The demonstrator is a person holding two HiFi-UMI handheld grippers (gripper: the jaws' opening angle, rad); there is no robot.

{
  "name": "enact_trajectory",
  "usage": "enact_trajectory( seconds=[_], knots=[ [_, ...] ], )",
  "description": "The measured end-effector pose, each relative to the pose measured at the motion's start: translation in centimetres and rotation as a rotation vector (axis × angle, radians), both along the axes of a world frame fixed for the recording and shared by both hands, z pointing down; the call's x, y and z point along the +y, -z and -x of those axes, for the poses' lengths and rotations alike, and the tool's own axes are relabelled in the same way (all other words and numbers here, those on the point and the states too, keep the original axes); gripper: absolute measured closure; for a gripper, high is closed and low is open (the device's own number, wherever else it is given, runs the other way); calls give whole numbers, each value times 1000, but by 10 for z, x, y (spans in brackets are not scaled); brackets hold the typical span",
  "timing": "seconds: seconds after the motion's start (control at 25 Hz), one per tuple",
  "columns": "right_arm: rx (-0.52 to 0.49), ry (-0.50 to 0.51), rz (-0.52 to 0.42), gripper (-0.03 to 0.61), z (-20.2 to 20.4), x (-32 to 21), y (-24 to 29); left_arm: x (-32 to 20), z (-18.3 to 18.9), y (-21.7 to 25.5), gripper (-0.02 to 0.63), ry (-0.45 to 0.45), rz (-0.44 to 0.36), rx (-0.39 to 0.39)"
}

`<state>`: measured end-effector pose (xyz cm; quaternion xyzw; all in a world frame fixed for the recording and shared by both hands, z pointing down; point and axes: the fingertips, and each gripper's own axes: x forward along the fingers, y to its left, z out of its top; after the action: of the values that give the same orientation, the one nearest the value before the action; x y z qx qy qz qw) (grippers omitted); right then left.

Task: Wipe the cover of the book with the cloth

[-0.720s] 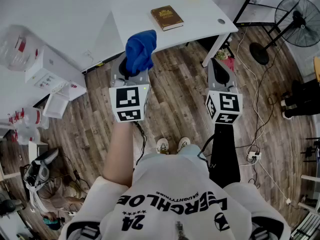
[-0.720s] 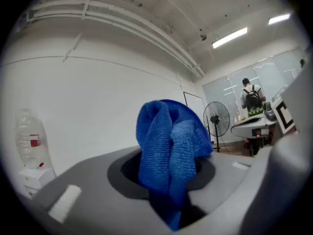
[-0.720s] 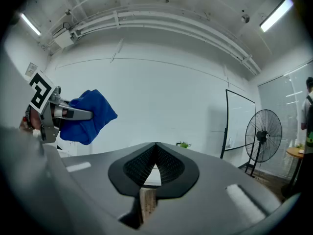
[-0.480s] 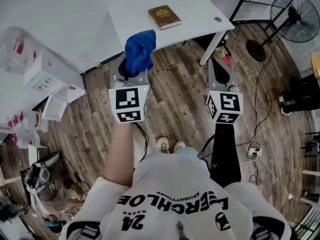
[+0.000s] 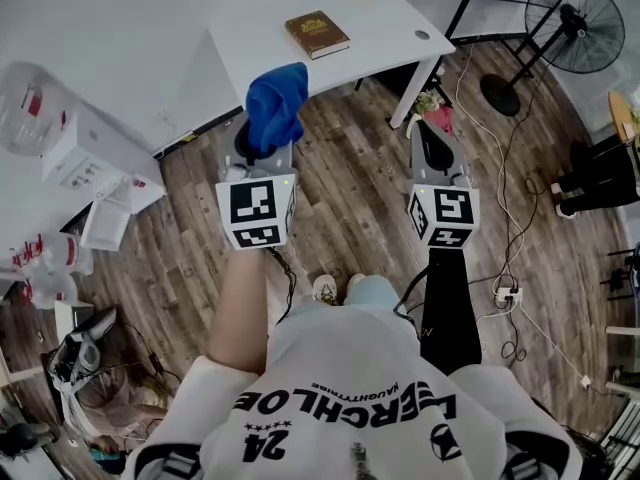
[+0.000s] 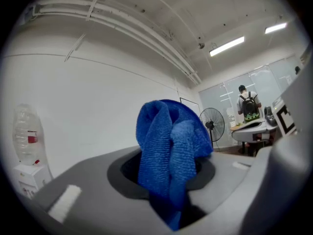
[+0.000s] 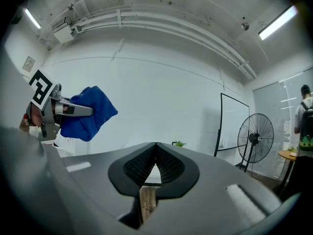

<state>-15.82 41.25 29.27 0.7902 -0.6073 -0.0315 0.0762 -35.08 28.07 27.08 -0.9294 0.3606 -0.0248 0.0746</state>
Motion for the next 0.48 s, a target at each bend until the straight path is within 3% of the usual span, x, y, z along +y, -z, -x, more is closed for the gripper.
enact_trajectory(
  seconds=[0.48],
  knots=[
    [-14,21,-40,575,-30,-24,-1,-20,-29,-2,428,6,7,31]
  ],
)
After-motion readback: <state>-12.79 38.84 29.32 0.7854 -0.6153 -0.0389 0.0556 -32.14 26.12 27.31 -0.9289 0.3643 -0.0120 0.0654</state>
